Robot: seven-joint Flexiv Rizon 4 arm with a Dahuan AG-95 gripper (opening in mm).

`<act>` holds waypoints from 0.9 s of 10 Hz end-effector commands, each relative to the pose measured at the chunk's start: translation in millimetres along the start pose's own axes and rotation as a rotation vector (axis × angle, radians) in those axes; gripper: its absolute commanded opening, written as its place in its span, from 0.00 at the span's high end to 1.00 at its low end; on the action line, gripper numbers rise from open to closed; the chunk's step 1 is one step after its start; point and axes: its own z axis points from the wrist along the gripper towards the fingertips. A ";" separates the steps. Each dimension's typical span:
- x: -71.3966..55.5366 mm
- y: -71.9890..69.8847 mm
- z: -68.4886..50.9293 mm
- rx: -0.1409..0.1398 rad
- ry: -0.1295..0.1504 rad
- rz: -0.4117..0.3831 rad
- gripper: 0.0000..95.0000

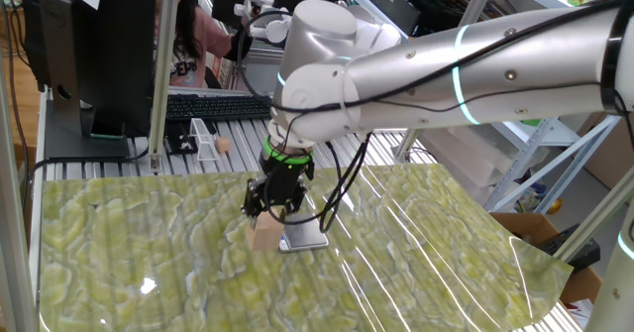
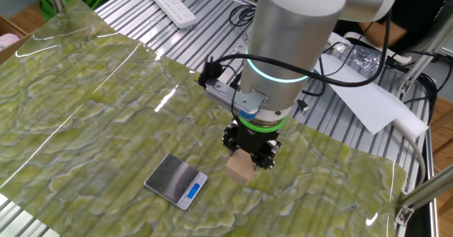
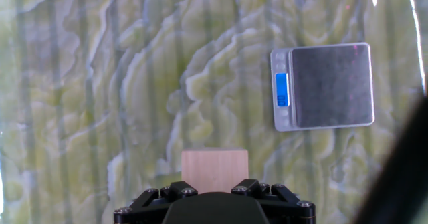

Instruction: Place the block on the scale

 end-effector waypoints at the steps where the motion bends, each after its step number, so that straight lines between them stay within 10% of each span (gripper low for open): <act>1: 0.6 -9.4 3.0 -0.003 -0.007 -0.012 1.00; 9: -11.6 -25.3 -7.3 -0.005 0.008 -0.049 1.00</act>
